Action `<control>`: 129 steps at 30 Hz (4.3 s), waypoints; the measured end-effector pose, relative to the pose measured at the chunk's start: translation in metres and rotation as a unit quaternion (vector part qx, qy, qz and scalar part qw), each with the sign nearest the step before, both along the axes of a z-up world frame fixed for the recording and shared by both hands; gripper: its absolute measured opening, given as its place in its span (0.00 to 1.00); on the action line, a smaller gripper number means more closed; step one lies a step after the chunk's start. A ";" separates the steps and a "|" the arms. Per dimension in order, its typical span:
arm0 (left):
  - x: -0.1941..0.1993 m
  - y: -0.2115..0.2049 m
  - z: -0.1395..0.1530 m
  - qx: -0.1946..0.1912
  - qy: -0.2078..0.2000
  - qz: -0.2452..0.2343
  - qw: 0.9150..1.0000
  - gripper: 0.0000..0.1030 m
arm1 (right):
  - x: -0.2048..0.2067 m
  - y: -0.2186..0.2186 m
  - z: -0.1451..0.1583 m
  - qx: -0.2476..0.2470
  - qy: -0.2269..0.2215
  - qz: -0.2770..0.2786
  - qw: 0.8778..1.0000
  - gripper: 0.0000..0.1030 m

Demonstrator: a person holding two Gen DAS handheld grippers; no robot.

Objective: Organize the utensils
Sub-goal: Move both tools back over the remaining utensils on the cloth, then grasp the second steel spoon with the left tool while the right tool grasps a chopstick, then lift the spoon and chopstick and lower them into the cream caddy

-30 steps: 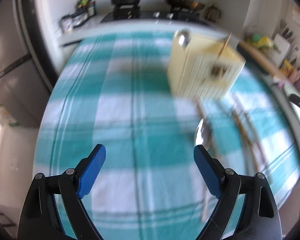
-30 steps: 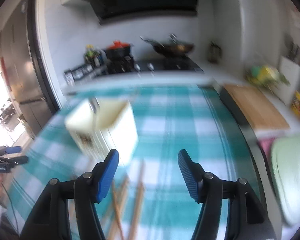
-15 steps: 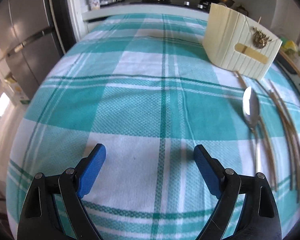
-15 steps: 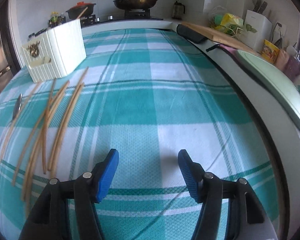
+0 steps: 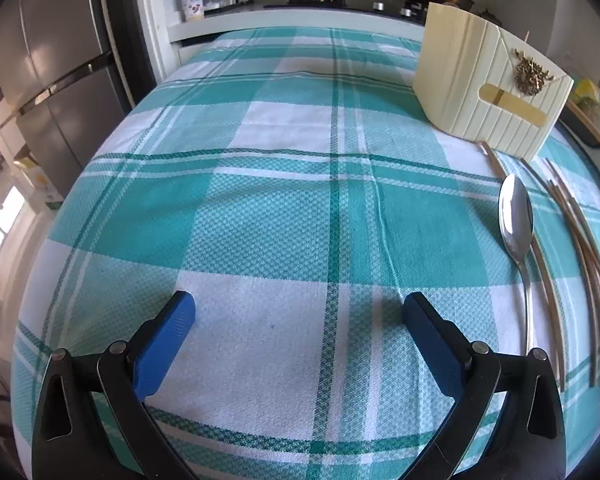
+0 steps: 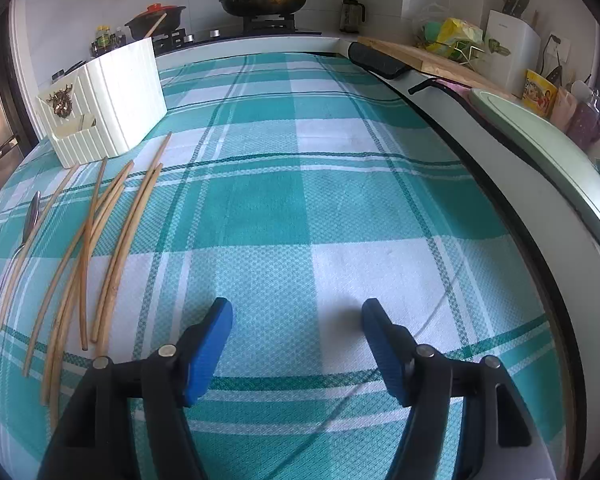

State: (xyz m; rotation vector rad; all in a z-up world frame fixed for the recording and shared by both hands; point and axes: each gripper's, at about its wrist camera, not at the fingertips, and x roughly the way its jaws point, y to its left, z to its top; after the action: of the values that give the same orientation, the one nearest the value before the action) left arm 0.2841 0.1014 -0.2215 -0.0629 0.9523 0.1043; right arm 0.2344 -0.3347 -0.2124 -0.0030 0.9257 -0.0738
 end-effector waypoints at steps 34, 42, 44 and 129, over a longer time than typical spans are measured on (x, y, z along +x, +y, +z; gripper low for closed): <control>0.025 -0.096 0.004 0.011 0.008 -0.103 0.995 1.00 | 0.000 -0.003 0.001 0.008 -0.002 0.000 1.000 0.67; 0.025 -0.085 0.002 0.006 -0.001 -0.062 0.998 1.00 | 0.004 0.039 0.019 0.045 -0.014 0.071 0.996 0.68; 0.024 -0.085 0.001 0.005 -0.001 -0.059 0.998 1.00 | 0.014 0.057 0.021 0.050 -0.007 0.094 0.994 0.66; 0.021 -0.042 0.014 0.005 0.099 -0.138 0.985 0.99 | 0.054 0.039 0.010 -0.021 0.162 0.155 0.974 0.43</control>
State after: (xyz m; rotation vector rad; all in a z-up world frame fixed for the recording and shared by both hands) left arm 0.3051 0.0597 -0.2070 0.0895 1.1507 -0.1432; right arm 0.2889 -0.2958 -0.2021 -0.2043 1.2398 0.2021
